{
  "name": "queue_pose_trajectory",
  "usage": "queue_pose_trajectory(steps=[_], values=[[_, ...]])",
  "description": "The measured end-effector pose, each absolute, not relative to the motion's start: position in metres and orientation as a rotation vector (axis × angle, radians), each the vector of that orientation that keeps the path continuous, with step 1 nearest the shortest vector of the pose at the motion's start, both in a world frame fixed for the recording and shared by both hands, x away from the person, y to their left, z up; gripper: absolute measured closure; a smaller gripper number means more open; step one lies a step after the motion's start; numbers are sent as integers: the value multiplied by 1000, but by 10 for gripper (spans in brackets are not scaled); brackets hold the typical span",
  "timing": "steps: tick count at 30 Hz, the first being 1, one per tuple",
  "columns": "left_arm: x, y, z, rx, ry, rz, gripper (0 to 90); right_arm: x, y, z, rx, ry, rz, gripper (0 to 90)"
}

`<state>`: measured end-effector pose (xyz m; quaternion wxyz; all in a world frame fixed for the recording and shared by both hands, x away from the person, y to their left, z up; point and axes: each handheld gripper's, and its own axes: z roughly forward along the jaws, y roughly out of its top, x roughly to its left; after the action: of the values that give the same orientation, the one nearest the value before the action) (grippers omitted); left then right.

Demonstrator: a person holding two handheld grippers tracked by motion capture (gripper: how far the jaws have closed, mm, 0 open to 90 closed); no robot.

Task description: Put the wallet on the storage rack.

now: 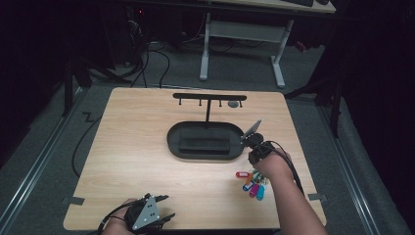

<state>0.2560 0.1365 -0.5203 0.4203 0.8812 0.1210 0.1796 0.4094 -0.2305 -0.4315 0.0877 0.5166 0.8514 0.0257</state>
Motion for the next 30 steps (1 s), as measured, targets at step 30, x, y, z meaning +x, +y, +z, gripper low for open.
queue_pose_trajectory(steps=[30], values=[[265,150,-515,2114,389,521,416,380,-240,-330,1387,2531,120,880]])
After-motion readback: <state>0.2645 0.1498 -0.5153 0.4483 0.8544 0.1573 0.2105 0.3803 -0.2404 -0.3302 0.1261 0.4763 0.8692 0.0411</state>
